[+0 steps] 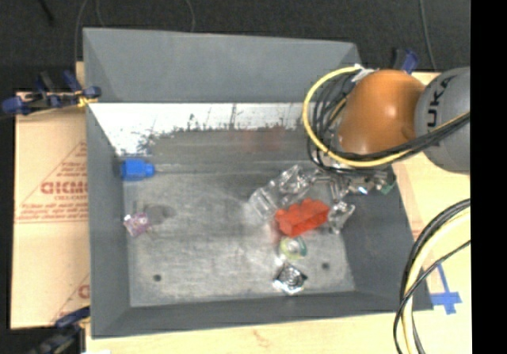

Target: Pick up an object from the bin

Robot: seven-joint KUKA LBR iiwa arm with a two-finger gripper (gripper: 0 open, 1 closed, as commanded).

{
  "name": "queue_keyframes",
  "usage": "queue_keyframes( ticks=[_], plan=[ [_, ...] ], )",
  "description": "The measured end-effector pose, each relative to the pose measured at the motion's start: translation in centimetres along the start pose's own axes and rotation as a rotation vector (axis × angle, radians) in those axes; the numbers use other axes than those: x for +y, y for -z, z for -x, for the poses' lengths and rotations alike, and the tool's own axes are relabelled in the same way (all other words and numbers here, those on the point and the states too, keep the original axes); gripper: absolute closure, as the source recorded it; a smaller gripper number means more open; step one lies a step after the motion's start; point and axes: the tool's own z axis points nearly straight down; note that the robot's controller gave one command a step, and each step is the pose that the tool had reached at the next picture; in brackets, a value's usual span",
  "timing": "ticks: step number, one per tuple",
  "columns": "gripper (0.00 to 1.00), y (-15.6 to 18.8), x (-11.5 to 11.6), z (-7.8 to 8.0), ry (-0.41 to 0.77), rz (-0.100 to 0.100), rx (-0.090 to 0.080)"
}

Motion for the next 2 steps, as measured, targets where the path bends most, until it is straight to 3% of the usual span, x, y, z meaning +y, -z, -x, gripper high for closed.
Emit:
queue_keyframes(
  ticks=[1, 2],
  plan=[
    [1.0, 0.2, 0.1, 0.3, 0.001, 0.002, -0.004],
    [1.0, 5.7, -0.3, 0.4, -0.004, 0.011, 0.011]
  ],
)
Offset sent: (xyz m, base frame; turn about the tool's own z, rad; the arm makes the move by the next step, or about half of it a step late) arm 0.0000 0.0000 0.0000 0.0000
